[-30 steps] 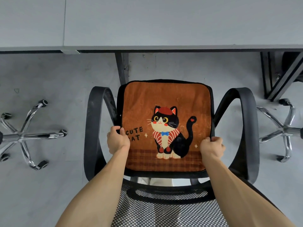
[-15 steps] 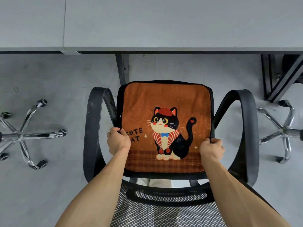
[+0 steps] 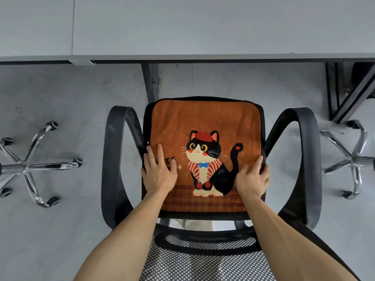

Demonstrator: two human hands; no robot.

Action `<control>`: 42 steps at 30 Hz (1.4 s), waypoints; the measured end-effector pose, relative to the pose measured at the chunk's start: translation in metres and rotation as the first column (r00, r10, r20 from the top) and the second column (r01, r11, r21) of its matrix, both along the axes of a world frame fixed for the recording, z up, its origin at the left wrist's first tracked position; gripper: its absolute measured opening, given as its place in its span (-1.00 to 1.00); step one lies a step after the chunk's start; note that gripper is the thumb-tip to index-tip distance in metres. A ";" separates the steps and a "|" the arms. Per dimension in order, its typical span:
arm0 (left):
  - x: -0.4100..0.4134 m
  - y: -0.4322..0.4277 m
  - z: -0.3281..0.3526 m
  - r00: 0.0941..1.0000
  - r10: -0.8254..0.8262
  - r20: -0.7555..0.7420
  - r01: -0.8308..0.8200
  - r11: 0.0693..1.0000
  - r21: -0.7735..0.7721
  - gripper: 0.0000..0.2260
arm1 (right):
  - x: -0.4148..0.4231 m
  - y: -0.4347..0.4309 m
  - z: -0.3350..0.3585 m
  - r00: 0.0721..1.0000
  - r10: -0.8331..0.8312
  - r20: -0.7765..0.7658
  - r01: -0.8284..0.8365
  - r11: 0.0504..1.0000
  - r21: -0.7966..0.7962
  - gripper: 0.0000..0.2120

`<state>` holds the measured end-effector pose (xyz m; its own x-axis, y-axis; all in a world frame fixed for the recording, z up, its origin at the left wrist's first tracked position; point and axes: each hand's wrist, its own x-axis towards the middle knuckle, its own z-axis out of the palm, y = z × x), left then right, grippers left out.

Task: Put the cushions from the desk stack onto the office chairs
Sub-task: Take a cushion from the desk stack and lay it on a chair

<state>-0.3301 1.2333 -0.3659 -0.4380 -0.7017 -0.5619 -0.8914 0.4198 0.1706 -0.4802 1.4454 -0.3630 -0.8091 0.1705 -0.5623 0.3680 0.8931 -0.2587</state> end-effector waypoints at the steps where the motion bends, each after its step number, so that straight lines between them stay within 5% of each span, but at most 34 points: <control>1: 0.001 -0.001 -0.002 0.999 -0.022 0.038 0.020 0.999 0.037 -0.30 | 0.001 -0.001 -0.003 0.999 0.023 0.041 -0.024 0.999 0.028 -0.38; 9: -0.007 -0.023 0.016 0.947 -0.195 0.255 0.157 0.974 0.164 -0.16 | -0.015 -0.004 0.007 0.958 0.037 0.286 -0.068 0.993 0.099 -0.29; 14: -0.021 -0.030 0.062 0.920 -0.257 0.295 0.189 0.952 0.239 -0.30 | -0.033 -0.006 0.055 0.927 0.022 0.375 -0.065 0.993 0.102 -0.29; 17: -0.015 -0.025 0.108 0.918 -0.335 0.212 0.281 0.927 0.247 -0.39 | -0.030 -0.012 0.105 0.935 -0.034 0.353 0.055 0.997 -0.049 -0.26; 22: -0.004 -0.021 0.193 0.919 -0.383 0.091 0.351 0.902 0.251 -0.42 | -0.013 -0.029 0.216 0.937 -0.146 0.318 0.252 0.913 -0.321 -0.62; 29: 0.008 -0.015 0.323 0.830 -0.545 -0.120 0.553 0.831 0.048 -0.47 | 0.038 -0.031 0.353 0.964 0.266 -0.019 -0.255 0.898 -0.358 -0.69; 36: 0.041 -0.036 0.426 0.743 -0.613 -0.268 0.544 0.786 -0.293 -0.49 | 0.086 -0.036 0.444 0.803 0.490 -0.340 -0.584 0.762 -0.280 -0.63; 42: 0.108 -0.060 0.475 0.789 -0.539 -0.294 0.395 0.812 -0.430 -0.50 | 0.128 -0.049 0.485 0.668 0.545 -0.507 -0.707 0.678 -0.203 -0.62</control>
<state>-0.2217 1.1731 0.1096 -0.8869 -0.4594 -0.0495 -0.4579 0.8594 0.2274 -0.3526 1.3967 0.1222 -0.7922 -0.6028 -0.0956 -0.4453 0.6781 -0.5847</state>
